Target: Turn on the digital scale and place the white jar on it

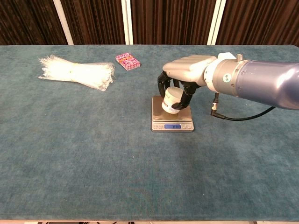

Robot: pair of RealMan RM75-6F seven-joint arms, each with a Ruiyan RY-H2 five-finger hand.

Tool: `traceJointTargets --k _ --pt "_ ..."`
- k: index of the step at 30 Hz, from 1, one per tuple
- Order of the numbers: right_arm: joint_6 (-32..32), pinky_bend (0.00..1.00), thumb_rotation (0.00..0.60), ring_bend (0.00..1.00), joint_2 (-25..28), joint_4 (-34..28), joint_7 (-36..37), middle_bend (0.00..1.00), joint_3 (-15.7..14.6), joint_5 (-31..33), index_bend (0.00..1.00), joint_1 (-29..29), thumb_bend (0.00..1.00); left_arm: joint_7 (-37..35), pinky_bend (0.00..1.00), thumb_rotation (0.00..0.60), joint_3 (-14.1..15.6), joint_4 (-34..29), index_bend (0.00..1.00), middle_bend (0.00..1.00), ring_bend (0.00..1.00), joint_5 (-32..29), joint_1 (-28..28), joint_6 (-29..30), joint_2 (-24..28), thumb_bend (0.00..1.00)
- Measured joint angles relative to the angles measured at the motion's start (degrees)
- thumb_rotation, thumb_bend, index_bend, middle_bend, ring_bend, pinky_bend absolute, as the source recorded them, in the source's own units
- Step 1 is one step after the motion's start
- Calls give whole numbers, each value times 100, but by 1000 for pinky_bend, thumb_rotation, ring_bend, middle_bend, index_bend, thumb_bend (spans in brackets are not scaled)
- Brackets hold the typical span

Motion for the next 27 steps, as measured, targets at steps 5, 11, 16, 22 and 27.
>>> traceJointTargets --k 5,11,16,22,27 --pt "69 25 600 385 -181 199 -90 447 28 109 455 107 421 -6 0 600 1 2 0 0 0 3 0 0 0 117" --pt "84 0 600 341 -267 278 -128 428 -16 183 368 153 422 0 0 600 1 6 0 0 0 4 -2 1 -4 117" --pt "64 0 600 260 -292 261 -68 256 -21 219 240 152 421 -29 0 600 2 -3 0 0 0 11 3 1 6 117" --pt "34 0 600 193 -254 206 -58 109 -39 288 159 174 421 4 0 600 0 9 0 0 0 -4 -2 -2 -6 118" --pt "-33 0 600 155 -188 163 -63 60 -69 411 119 195 421 18 0 600 -1 9 0 0 0 -6 -4 1 -8 118"
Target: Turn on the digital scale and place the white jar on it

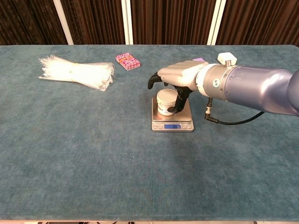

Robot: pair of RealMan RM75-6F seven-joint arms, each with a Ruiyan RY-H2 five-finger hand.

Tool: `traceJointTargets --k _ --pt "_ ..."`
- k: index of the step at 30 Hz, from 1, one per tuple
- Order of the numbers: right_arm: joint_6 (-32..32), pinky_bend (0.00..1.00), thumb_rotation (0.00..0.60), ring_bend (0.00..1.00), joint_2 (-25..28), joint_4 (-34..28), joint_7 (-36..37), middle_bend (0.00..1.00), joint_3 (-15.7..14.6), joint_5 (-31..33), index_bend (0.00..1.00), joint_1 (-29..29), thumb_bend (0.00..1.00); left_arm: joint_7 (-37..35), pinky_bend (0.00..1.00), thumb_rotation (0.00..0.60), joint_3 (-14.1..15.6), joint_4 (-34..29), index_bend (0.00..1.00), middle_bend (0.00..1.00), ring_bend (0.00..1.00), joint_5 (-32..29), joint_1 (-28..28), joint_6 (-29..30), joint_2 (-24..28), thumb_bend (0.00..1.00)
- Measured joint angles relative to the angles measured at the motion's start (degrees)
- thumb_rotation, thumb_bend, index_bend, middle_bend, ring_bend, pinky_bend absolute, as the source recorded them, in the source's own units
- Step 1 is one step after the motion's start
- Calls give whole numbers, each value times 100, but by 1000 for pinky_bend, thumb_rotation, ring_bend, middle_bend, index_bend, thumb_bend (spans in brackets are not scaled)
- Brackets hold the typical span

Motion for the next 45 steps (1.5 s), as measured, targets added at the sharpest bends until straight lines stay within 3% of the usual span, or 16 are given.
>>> traceJointTargets --k 8,15,24,30,35,39,45 --pt "107 0 600 134 370 -448 20 49 -50 -32 98 -79 422 23 0 600 -2 9 0 0 0 -11 -1 3 -8 118" --pt "600 0 600 121 1307 -1500 79 46 -267 -293 85 -474 421 56 0 600 8 -9 0 0 0 -4 2 14 -14 117" --pt "2179 0 600 119 2343 -2384 881 46 -825 -1815 78 -1786 420 150 0 600 37 -63 0 0 0 45 3 58 -47 118" --pt "3798 0 600 119 2573 -2259 1643 46 -1379 -3174 77 -3037 421 170 0 600 61 -86 0 0 0 68 -8 33 -60 117" --pt "5036 0 600 119 2569 -1681 2264 46 -1827 -3962 78 -4192 421 144 0 600 98 -101 0 0 0 125 -15 1 -59 118" --pt "5383 0 600 119 2533 -1269 2560 46 -2077 -4263 77 -4767 422 142 0 600 98 -86 0 0 0 110 -18 -15 -58 117" --pt "5360 0 600 119 2488 -1016 2625 46 -2022 -4356 78 -4985 421 139 0 600 109 -86 0 0 0 173 -22 15 -61 118"
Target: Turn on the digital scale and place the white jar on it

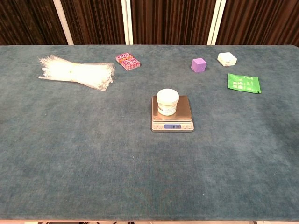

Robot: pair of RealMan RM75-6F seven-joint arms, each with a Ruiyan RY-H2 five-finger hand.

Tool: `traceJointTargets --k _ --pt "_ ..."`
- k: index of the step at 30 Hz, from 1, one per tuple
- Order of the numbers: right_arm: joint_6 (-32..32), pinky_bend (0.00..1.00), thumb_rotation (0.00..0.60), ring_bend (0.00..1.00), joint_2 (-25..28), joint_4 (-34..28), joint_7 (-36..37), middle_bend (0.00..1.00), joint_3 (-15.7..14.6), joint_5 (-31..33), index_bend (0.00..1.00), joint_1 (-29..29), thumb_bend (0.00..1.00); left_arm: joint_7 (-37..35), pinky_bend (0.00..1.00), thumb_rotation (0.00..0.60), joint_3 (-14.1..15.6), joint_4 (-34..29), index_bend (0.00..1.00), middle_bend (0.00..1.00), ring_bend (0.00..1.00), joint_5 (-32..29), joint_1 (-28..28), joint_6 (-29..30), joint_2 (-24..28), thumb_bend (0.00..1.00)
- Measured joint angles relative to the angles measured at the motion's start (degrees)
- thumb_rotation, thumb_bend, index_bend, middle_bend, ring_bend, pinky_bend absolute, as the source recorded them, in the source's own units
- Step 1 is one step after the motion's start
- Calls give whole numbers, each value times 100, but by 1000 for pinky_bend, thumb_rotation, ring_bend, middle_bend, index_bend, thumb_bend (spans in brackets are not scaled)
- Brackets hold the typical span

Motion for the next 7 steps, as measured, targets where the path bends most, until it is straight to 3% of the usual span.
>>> traceJointTargets --k 7 --pt "-167 0 600 119 6 22 -3 46 224 -16 77 -89 421 13 0 600 24 32 0 0 0 64 -17 -8 -7 118"
